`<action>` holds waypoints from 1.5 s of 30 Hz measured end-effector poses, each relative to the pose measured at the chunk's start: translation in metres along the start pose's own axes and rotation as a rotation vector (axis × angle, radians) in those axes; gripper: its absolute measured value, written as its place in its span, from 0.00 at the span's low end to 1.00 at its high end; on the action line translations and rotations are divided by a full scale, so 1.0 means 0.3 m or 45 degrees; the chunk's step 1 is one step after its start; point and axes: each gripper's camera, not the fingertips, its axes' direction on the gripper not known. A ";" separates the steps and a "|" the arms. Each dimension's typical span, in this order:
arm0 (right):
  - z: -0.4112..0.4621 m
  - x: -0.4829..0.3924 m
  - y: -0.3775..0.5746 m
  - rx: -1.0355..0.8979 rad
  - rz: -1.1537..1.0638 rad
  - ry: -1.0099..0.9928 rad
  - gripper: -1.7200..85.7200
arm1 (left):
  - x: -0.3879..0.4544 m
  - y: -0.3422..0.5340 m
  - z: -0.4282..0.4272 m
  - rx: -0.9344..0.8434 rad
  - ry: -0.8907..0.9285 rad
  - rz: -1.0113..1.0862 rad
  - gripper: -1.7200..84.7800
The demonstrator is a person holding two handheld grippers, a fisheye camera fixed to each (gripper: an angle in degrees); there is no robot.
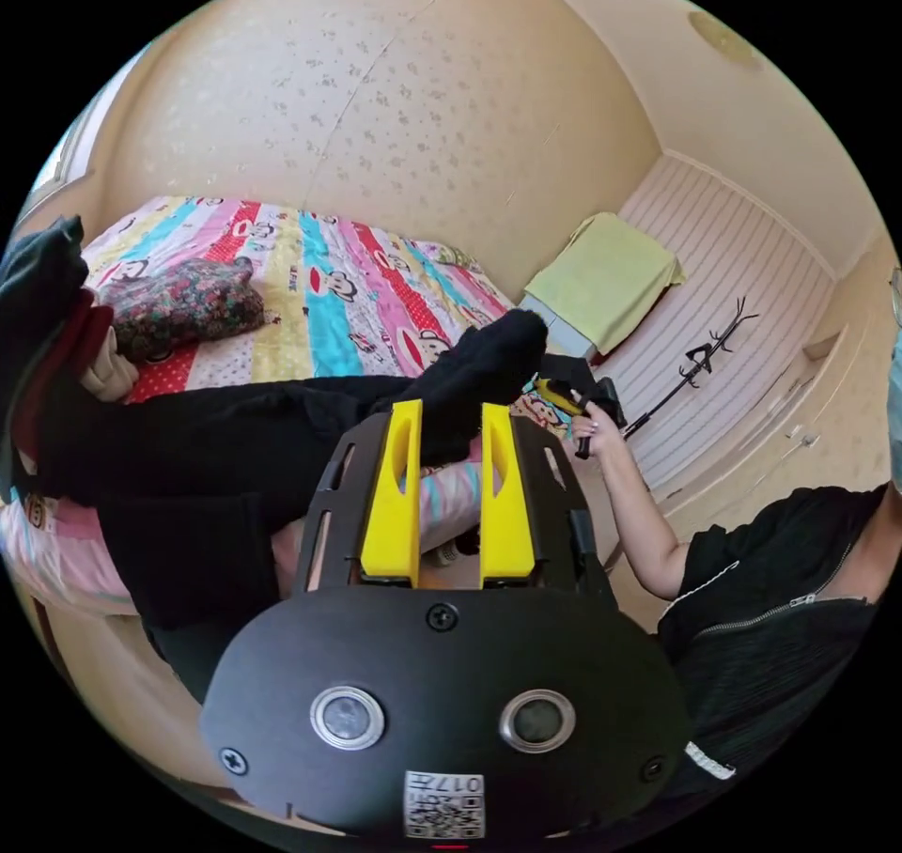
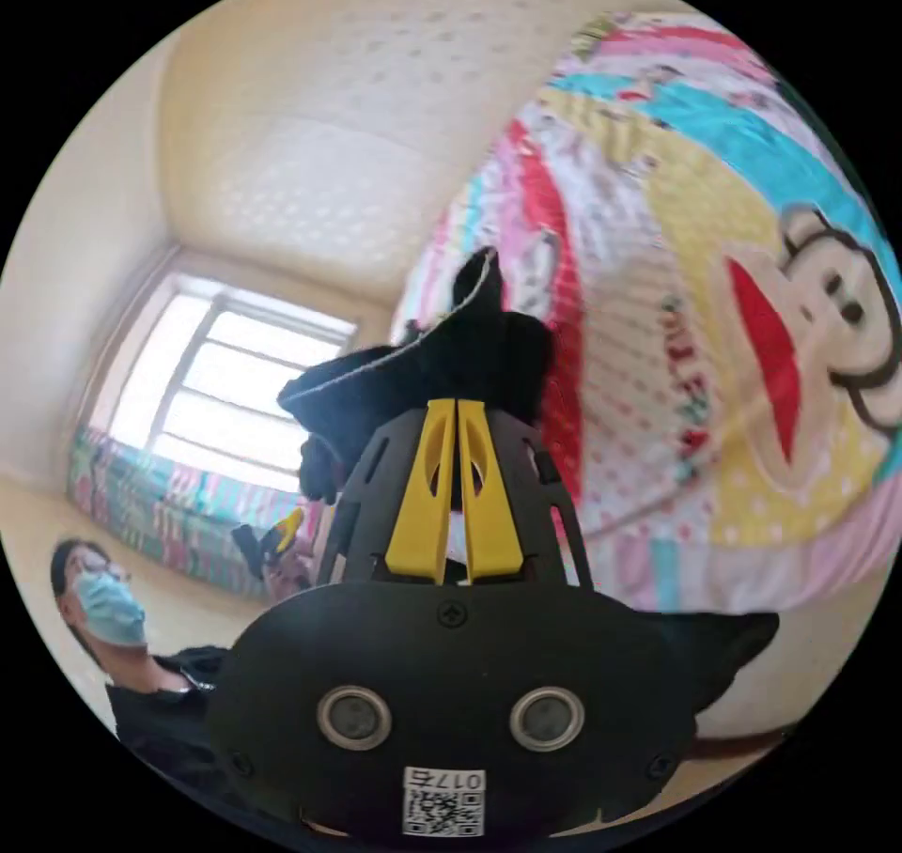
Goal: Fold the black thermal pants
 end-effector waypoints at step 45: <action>-0.093 -0.145 0.322 0.518 0.240 -0.544 0.02 | 0.758 -0.482 0.725 -0.450 0.200 0.486 0.07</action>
